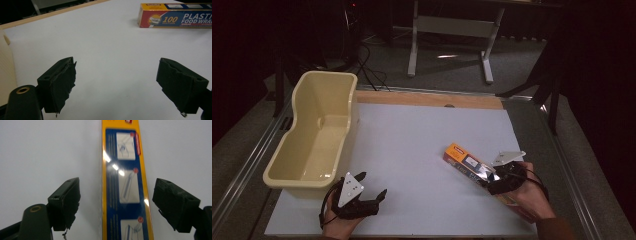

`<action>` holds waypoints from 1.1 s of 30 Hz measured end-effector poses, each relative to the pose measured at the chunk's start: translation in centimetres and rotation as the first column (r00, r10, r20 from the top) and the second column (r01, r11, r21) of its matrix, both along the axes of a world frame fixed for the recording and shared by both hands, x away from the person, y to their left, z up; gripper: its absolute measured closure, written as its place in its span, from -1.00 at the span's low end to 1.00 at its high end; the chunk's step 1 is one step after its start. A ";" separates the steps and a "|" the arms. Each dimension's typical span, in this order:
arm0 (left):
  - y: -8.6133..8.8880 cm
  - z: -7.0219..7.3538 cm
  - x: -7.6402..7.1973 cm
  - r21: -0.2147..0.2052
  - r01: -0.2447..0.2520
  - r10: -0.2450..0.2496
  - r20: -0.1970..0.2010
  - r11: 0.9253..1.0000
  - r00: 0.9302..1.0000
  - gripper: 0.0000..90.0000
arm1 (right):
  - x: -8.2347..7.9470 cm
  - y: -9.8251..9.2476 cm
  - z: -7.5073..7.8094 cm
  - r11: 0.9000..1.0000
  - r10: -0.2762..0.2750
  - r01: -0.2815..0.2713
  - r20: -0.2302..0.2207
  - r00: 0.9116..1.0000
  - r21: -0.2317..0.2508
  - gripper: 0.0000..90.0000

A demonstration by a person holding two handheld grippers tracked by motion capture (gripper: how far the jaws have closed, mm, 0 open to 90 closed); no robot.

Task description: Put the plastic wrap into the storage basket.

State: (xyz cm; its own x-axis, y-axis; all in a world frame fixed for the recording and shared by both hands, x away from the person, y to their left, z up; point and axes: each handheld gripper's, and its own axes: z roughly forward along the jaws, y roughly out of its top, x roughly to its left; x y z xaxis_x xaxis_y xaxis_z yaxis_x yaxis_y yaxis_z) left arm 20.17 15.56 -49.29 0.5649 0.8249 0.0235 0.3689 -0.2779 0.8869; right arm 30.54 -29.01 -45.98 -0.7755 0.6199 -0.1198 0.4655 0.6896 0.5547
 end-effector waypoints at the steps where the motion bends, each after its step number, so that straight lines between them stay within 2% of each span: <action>1: 0.0 0.0 0.0 0.000 0.001 -0.001 0.000 1.000 1.000 -0.65 | 0.1 -0.1 -0.1 1.000 0.002 -0.002 -0.006 1.000 -0.011 -0.51; 6: 0.0 0.0 0.0 0.001 0.002 -0.002 0.000 1.000 1.000 -0.65 | 0.6 -0.6 -0.6 0.998 -0.008 0.006 -0.038 0.999 -0.068 -0.52; 8: 0.0 0.0 0.0 0.000 0.002 -0.002 -0.001 1.000 1.000 -0.65 | 0.8 -0.8 -0.7 0.997 -0.011 0.007 -0.051 0.999 -0.077 -0.53; 9: 0.0 0.0 0.0 0.001 0.002 -0.002 -0.001 1.000 1.000 -0.65 | 1.1 -1.0 -0.8 0.996 -0.013 0.006 -0.072 0.997 -0.094 -0.54; 11: 0.0 0.0 0.0 0.002 0.004 -0.004 -0.001 1.000 1.000 -0.65 | 1.3 -1.0 -0.9 0.994 -0.013 0.005 -0.079 0.997 -0.105 -0.53; 16: -0.1 0.0 0.0 0.004 0.007 -0.007 -0.006 1.000 1.000 -0.65 | 1.7 -0.9 -1.3 0.988 0.015 -0.036 -0.135 0.991 -0.153 -0.48; 17: -0.1 -0.1 0.0 0.006 0.008 -0.008 -0.007 1.000 1.000 -0.65 | 1.9 -0.7 -1.4 0.985 0.014 -0.042 -0.160 0.987 -0.169 -0.47; 18: -0.1 -0.1 0.0 0.006 0.008 -0.008 -0.007 1.000 1.000 -0.65 | 1.9 -0.7 -1.4 0.985 0.014 -0.042 -0.160 0.987 -0.169 -0.47; 20: -0.1 -0.1 0.0 0.005 0.009 -0.009 -0.007 1.000 1.000 -0.65 | 2.2 -0.5 -1.5 0.982 0.011 -0.046 -0.189 0.982 -0.185 -0.42; 21: -0.1 -0.1 0.0 0.007 0.009 -0.009 -0.008 1.000 1.000 -0.65 | 2.6 -0.4 -1.6 0.978 0.013 -0.059 -0.224 0.975 -0.201 -0.37; 22: -0.1 -0.1 0.0 0.007 0.009 -0.009 -0.008 1.000 1.000 -0.65 | 2.6 -0.4 -1.6 0.978 0.013 -0.059 -0.224 0.975 -0.201 -0.37; 23: -0.1 0.0 0.0 0.007 0.009 -0.009 -0.007 1.000 1.000 -0.65 | 2.9 -0.2 -1.7 0.975 0.010 -0.067 -0.256 0.967 -0.214 -0.34; 24: -0.1 0.0 0.0 0.007 0.009 -0.009 -0.007 1.000 1.000 -0.65 | 2.9 -0.2 -1.7 0.975 0.010 -0.067 -0.256 0.967 -0.214 -0.34; 28: -0.1 -0.1 0.0 0.006 0.011 -0.011 -0.008 1.000 1.000 -0.65 | 3.6 0.4 -1.9 0.966 0.017 -0.093 -0.300 0.954 -0.241 -0.31; 29: -0.1 -0.1 0.0 0.004 0.013 -0.013 -0.007 1.000 1.000 -0.65 | 3.8 0.7 -2.0 0.963 0.019 -0.102 -0.317 0.948 -0.249 -0.32; 30: -0.1 -0.1 0.0 0.004 0.013 -0.013 -0.007 1.000 1.000 -0.65 | 3.8 0.7 -2.0 0.963 0.019 -0.102 -0.317 0.948 -0.249 -0.32; 31: -0.1 -0.1 0.0 0.002 0.013 -0.013 -0.006 1.000 1.000 -0.65 | 4.1 1.0 -2.3 0.959 0.024 -0.115 -0.333 0.942 -0.258 -0.30; 32: -0.1 0.0 0.0 0.001 0.014 -0.014 -0.005 1.000 1.000 -0.65 | 4.1 1.0 -2.3 0.959 0.024 -0.115 -0.333 0.942 -0.258 -0.30; 33: -0.1 0.0 0.0 0.000 0.013 -0.013 -0.005 1.000 1.000 -0.65 | 4.4 1.2 -2.5 0.953 0.025 -0.127 -0.345 0.938 -0.277 -0.28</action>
State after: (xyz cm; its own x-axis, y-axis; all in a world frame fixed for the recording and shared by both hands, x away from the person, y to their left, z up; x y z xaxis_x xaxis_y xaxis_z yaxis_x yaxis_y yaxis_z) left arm 20.14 15.44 -49.34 0.5759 0.8173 0.0205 0.3698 -0.2828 0.8850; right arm 34.98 -27.82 -48.52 -0.8451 0.5344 -0.0114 0.5273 0.8370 0.1462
